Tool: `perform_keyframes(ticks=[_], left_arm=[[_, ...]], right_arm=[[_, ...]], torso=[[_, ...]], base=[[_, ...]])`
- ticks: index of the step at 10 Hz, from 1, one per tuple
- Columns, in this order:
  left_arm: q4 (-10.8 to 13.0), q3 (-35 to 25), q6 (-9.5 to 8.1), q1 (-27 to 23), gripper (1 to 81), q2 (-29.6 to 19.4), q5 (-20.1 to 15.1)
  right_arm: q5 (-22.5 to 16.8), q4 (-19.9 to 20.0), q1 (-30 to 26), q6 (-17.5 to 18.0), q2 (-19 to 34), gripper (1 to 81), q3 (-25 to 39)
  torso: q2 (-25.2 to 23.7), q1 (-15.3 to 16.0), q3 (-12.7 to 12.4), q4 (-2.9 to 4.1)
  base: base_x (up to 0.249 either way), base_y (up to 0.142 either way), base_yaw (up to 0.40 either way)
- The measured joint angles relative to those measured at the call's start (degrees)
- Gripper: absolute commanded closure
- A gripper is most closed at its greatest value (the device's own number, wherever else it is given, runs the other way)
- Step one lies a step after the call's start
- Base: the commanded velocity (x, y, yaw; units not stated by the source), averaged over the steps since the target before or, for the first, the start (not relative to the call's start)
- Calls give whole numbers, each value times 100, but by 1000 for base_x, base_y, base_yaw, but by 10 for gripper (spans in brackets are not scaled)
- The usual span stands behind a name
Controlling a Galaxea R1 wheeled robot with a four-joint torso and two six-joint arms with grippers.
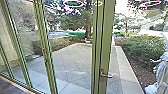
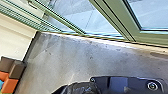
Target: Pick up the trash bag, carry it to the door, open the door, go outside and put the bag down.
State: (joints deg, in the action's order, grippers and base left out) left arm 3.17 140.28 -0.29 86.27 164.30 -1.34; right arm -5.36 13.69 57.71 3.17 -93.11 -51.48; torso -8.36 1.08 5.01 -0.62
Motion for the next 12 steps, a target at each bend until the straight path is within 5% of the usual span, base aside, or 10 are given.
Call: perform_keyframes(ticks=[4, 9, 12], left_arm=[[-17, 390, 0, 138, 811, 286, 30], [-23, 446, 0, 138, 811, 301, 55], [-54, 449, -1, 140, 811, 300, 52]], right_arm=[[-946, 623, -1320, 143, 83, 10, -4], [-2310, 833, -2842, 1011, -7, 10, -552], [-2679, 861, -3351, 1452, -490, 10, -1067]], torso=[[0, 0, 2, 0], [0, 2, 2, 0], [0, 2, 2, 0]], base=[[0, 0, 0], [0, 0, 0], [0, 0, 0]])
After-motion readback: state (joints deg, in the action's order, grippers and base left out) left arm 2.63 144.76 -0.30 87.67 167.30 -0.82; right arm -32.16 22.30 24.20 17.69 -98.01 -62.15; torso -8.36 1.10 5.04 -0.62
